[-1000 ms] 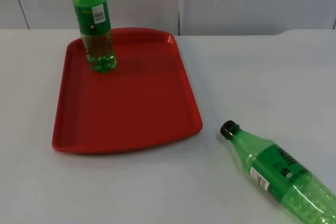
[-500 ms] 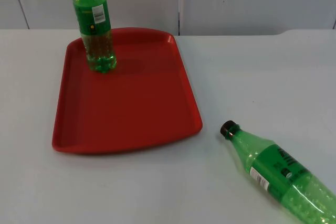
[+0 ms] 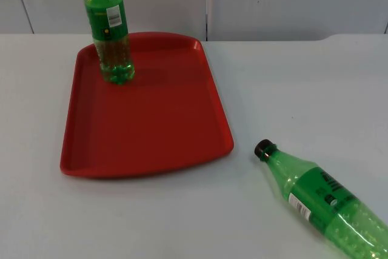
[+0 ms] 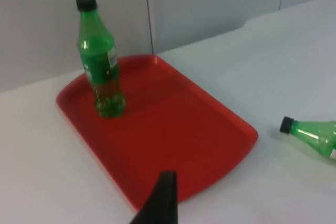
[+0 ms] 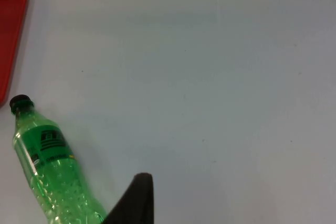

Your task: Place the bottle upright on the tray.

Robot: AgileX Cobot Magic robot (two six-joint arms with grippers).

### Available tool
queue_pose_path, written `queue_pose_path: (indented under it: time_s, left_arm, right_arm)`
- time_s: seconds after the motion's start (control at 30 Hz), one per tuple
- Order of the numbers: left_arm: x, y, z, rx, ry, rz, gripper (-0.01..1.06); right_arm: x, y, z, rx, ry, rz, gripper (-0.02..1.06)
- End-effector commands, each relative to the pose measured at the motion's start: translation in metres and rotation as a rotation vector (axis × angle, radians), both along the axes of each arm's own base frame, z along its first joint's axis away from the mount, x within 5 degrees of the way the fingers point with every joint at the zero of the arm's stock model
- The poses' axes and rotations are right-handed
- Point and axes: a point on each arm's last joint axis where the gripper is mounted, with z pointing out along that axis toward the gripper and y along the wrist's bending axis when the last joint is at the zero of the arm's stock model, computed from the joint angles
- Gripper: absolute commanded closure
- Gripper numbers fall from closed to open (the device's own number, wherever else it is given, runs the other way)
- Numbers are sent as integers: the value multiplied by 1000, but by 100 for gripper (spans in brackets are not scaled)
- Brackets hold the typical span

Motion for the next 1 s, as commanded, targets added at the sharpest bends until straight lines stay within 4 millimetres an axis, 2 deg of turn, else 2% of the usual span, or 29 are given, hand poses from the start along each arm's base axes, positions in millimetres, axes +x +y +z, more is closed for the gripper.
queue_pose_path:
  time_s: [0.0,0.17,0.43,0.63,0.77,0.83,0.97]
  left_arm:
    - [-10,4,-6,7,-3,11,17]
    - [-23,10,-8,3,-47,46,17]
    - [-36,22,-18,25,-17,141,17]
    - [-37,26,-21,32,15,184,17]
    - [-34,25,-29,45,53,183,17]
    - [-28,23,-42,50,100,181,17]
    - [-28,23,-43,36,103,183,17]
  right_arm:
    - [0,0,0,-1,-7,10,-1]
    - [0,0,0,-1,-7,10,-1]
    - [0,0,0,-1,-7,10,-1]
    - [0,0,0,-1,-7,10,-1]
    - [0,0,0,-1,-7,10,-1]
    - [0,0,0,-1,-7,10,-1]
    - [0,0,0,-1,-7,10,-1]
